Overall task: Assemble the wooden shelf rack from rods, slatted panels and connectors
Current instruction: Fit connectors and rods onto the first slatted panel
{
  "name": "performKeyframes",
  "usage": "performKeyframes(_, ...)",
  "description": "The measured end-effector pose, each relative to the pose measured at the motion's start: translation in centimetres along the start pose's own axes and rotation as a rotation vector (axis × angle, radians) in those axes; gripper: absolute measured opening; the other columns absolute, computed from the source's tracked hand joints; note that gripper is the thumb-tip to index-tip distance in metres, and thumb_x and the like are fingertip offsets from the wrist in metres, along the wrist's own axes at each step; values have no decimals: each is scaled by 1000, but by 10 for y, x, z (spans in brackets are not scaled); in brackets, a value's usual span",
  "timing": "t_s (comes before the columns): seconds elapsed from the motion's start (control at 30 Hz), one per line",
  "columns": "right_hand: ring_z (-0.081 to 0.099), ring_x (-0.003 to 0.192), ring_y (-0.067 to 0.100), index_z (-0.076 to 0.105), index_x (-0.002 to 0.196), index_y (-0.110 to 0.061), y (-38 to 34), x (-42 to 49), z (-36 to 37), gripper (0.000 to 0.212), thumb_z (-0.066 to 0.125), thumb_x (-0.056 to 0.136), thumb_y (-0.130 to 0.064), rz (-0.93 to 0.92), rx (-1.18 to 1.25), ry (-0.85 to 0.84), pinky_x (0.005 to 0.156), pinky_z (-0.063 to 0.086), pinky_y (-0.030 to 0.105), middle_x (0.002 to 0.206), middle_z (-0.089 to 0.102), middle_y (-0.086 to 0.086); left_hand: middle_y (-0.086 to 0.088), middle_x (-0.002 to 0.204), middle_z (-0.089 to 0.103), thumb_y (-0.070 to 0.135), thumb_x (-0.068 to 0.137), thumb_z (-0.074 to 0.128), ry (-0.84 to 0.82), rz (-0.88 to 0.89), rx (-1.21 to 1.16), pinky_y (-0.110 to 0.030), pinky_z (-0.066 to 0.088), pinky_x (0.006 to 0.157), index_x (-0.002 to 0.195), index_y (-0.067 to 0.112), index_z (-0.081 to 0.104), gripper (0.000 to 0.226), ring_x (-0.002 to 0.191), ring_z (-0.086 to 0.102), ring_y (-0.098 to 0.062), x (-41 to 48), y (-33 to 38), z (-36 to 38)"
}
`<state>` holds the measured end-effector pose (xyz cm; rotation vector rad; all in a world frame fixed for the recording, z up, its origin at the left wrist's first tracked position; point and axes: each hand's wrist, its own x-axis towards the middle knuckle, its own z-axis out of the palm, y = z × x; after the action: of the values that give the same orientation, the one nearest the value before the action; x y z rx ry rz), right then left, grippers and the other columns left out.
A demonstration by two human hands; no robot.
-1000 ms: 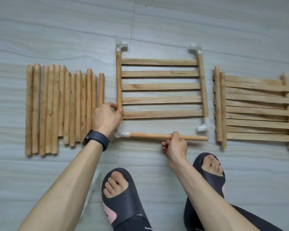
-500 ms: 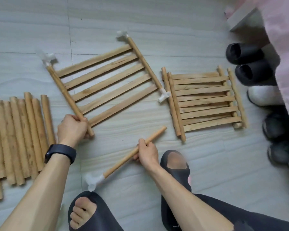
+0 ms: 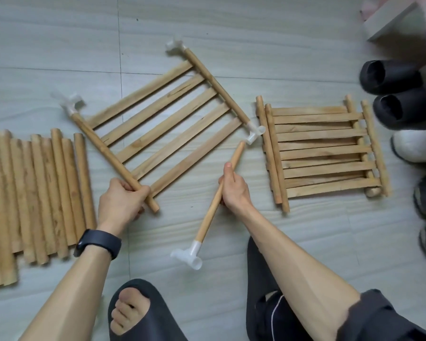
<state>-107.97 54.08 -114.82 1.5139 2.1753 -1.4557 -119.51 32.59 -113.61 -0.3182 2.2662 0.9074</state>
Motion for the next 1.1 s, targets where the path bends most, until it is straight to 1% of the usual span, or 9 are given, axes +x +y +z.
performKeyframes(0.17, 57, 41, 9, 53, 71, -15, 3, 7, 1, 66, 18, 105, -60, -24, 4, 26, 47, 48, 22, 54, 55, 1, -6, 91, 68, 52, 75, 66, -18, 47, 172, -47, 56, 77, 98, 20, 49, 43, 83, 68, -32, -3, -2, 2)
performKeyframes(0.3, 56, 40, 9, 51, 71, -15, 4, 8, 1, 65, 17, 106, -58, -27, 5, 24, 43, 43, 17, 50, 51, 0, -9, 93, 68, 55, 72, 62, -11, 59, 234, -45, 52, 76, 105, 17, 49, 51, 87, 64, -33, -3, -1, 4)
performKeyframes(0.37, 62, 45, 14, 49, 68, -16, 5, 10, 1, 65, 16, 107, -57, -63, -39, 36, 50, 48, 22, 51, 54, 1, -9, 94, 68, 54, 73, 62, -15, 57, 245, -46, 53, 77, 105, 17, 49, 51, 87, 65, -34, -2, -1, 4)
performKeyframes(0.43, 70, 69, 27, 54, 73, -15, 5, 13, 4, 66, 15, 106, -56, -72, -101, 44, 69, 54, 35, 64, 62, 6, -10, 95, 67, 53, 74, 63, -12, 52, 256, -46, 53, 78, 106, 16, 49, 51, 89, 64, -35, -1, -1, 6)
performKeyframes(0.5, 66, 95, 36, 63, 97, -7, 2, 16, 9, 70, 14, 106, -57, -30, -183, 75, 83, 48, 40, 92, 68, 15, -10, 95, 68, 52, 76, 64, -6, 49, 267, -46, 52, 76, 106, 15, 48, 50, 89, 62, -36, 0, -2, 7)
performKeyframes(0.57, 61, 107, 38, 60, 116, -2, -2, 21, 11, 71, 14, 107, -55, 11, -241, 99, 84, 38, 37, 111, 67, 20, -11, 95, 68, 53, 76, 63, -6, 45, 282, -46, 52, 77, 106, 15, 48, 51, 90, 62, -36, 0, -3, 7)
performKeyframes(0.87, 63, 110, 41, 41, 116, -9, -10, 36, -14, 37, 29, 108, -44, 110, -254, 272, 82, 44, 38, 120, 66, 21, -7, 102, 57, 53, 80, 63, 27, 48, 318, -41, 42, 71, 108, 13, 44, 53, 88, 51, -32, -6, -6, 14)
performKeyframes(0.97, 67, 105, 37, 57, 114, -7, -15, 36, -27, 58, 33, 102, -58, 83, -333, 152, 95, 51, 42, 108, 73, 15, -6, 101, 59, 52, 81, 61, 7, 62, 335, -40, 44, 71, 109, 13, 44, 51, 88, 54, -32, -8, -5, 12)
performKeyframes(1.1, 72, 78, 24, 75, 69, -14, -15, -10, -6, 79, 38, 86, -81, 86, -462, -104, 89, 55, 43, 63, 74, -1, -8, 105, 65, 54, 85, 59, -15, 73, 353, -44, 52, 82, 110, 14, 50, 48, 95, 60, -34, -5, -4, 7)
